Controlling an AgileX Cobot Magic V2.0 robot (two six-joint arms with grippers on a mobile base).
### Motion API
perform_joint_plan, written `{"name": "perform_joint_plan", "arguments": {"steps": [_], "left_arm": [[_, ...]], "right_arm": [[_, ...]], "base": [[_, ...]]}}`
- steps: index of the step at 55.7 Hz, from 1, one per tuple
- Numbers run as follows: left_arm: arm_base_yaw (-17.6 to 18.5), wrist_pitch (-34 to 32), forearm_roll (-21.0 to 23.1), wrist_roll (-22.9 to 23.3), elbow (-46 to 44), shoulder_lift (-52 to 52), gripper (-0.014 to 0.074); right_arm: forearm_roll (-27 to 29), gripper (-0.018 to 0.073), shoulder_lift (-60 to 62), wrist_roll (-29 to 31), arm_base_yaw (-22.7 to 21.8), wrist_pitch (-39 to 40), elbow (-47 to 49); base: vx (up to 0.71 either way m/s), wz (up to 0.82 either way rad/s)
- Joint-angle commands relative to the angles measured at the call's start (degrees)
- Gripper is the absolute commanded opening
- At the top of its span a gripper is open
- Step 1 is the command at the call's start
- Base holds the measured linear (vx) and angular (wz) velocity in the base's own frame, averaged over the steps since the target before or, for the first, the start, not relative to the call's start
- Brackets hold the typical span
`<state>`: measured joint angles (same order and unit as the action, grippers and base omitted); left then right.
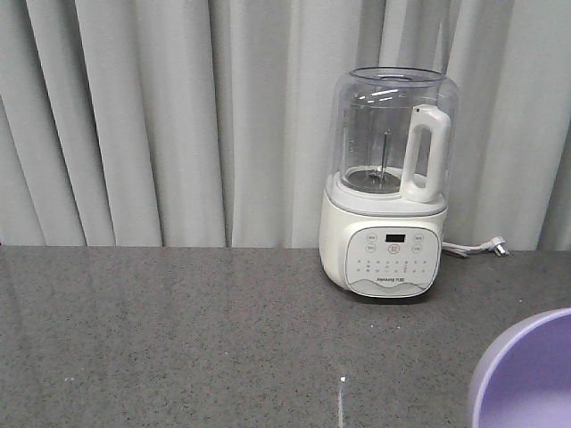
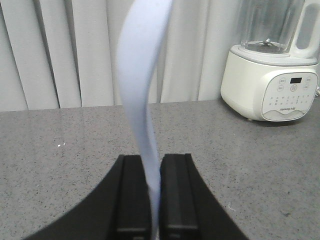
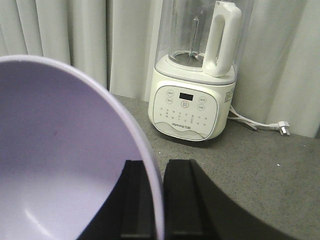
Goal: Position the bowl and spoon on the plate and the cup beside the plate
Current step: 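Drive the base holding spoon and bowl to the blue plate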
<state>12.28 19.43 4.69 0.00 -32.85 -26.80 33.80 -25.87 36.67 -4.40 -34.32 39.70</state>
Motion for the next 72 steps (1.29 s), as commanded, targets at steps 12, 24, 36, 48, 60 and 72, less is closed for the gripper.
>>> {"name": "perform_joint_plan", "arguments": {"steps": [12,24,36,48,60,72], "left_arm": [[0.09,-4.91,0.68,0.67,-1.45,-0.22,-0.0003],[0.09,-4.91,0.68,0.67,-1.45,-0.22,-0.0003],[0.09,-4.91,0.68,0.67,-1.45,-0.22,-0.0003],[0.09,-4.91,0.68,0.67,-1.45,-0.22,-0.0003],[0.09,-4.91,0.68,0.67,-1.45,-0.22,-0.0003],[0.09,-4.91,0.68,0.67,-1.45,-0.22,-0.0003]], "right_arm": [[1.63,-0.0008,-0.28,0.59,0.07,5.09,1.62],[1.63,-0.0008,-0.28,0.59,0.07,5.09,1.62],[1.63,-0.0008,-0.28,0.52,0.07,5.09,1.62],[1.63,-0.0008,-0.28,0.52,0.07,5.09,1.62],[1.63,-0.0008,-0.28,0.52,0.07,5.14,1.62],[1.63,-0.0008,-0.28,0.52,0.07,5.14,1.62]], "base": [[0.00,0.00],[0.00,0.00],[0.00,-0.01],[-0.04,-0.15],[-0.09,-0.35],[-0.12,-0.56]]}}
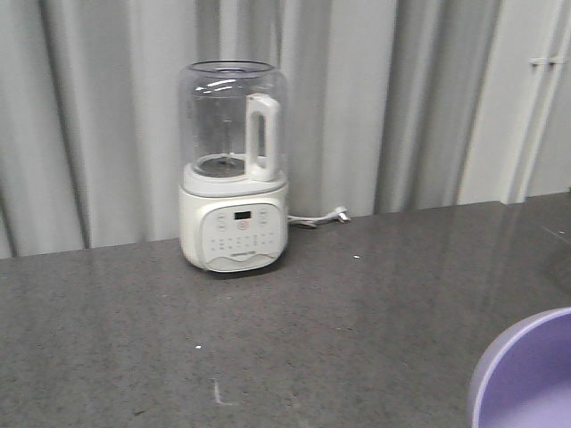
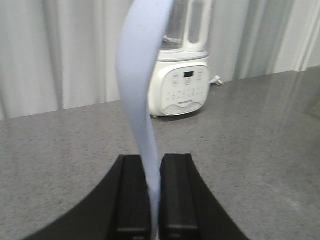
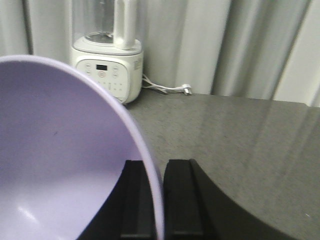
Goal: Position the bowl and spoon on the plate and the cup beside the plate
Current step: 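Drive the base holding spoon and bowl to the blue plate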
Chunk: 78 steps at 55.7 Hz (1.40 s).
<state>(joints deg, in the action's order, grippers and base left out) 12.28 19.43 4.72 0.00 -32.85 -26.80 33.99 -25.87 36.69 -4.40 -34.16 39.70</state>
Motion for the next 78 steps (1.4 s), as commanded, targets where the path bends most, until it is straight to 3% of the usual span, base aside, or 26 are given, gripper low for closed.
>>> {"name": "perform_joint_plan", "arguments": {"steps": [1,78], "left_arm": [[0.09,-4.91,0.66,0.67,-1.45,-0.22,-0.0003],[0.09,-4.91,0.66,0.67,-1.45,-0.22,-0.0003]], "right_arm": [[1.45,-0.0008,-0.28,0.50,0.07,4.98,1.62],[1.45,-0.0008,-0.28,0.37,0.07,4.92,1.62]], "base": [[-0.15,-0.64],[-0.13,-0.60]]}}
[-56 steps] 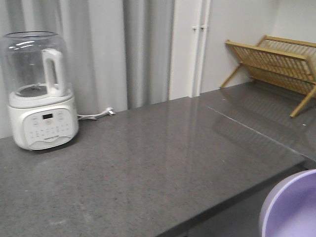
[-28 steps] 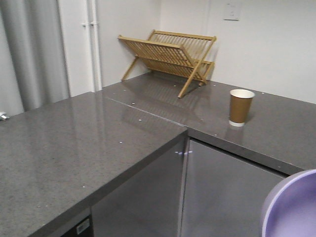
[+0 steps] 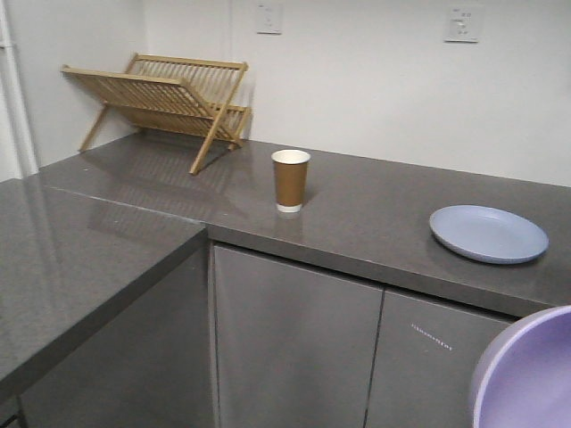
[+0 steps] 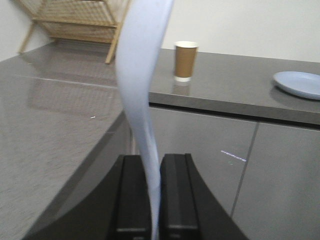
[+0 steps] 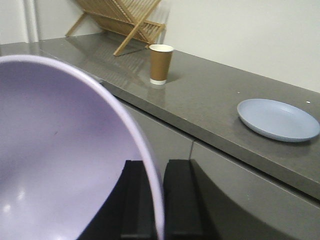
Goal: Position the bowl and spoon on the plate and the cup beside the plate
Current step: 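Drive the base holding spoon and bowl to the blue plate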
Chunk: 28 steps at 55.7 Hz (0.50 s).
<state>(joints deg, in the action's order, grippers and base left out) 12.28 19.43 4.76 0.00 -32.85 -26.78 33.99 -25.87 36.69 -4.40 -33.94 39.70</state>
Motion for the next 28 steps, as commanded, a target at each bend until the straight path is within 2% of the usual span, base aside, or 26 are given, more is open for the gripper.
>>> {"name": "perform_joint_plan", "arguments": {"steps": [1,28], "left_arm": [[0.09,-4.91,0.61,0.67,-1.45,-0.24,-0.0003],[0.09,-4.91,0.61,0.67,-1.45,-0.24,-0.0003]], "right_arm": [[1.45,-0.0008,-0.28,0.37,0.07,4.69,1.62],[1.45,-0.0008,-0.28,0.37,0.07,4.69,1.62]], "base": [[0.04,-0.51],[0.16,-0.49]]}}
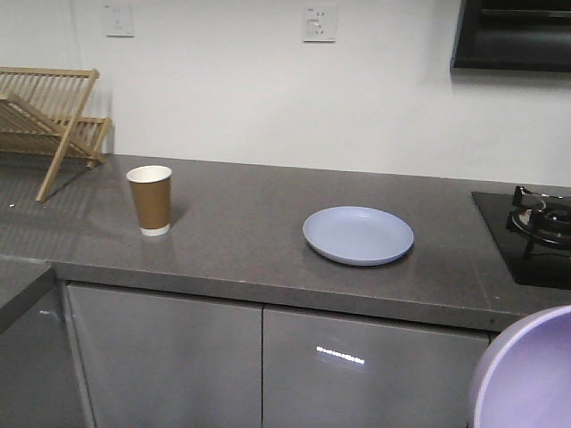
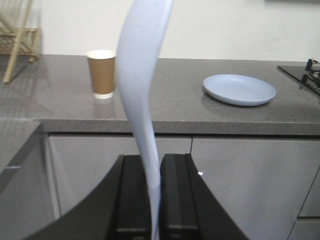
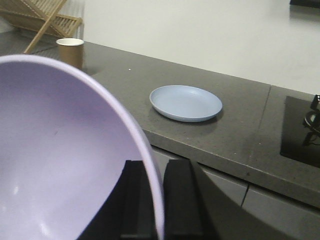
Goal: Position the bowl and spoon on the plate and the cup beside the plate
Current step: 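Drive the base holding spoon and bowl to the blue plate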
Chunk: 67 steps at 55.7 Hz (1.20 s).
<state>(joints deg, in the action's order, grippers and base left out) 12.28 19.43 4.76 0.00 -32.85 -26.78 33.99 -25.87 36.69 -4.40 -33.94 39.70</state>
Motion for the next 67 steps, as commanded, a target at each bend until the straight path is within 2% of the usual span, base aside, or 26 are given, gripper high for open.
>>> {"name": "perform_joint_plan", "arguments": {"steps": [1,67], "left_arm": [[0.09,-4.91,0.61,0.67,-1.45,-0.24,-0.0003],[0.09,-4.91,0.61,0.67,-1.45,-0.24,-0.0003]], "right_arm": [[1.45,-0.0008,-0.28,0.37,0.07,4.69,1.62],[1.45,-0.0008,-0.28,0.32,0.07,4.76,1.62]], "base": [[0.25,-0.39],[0.36,-0.06]]}}
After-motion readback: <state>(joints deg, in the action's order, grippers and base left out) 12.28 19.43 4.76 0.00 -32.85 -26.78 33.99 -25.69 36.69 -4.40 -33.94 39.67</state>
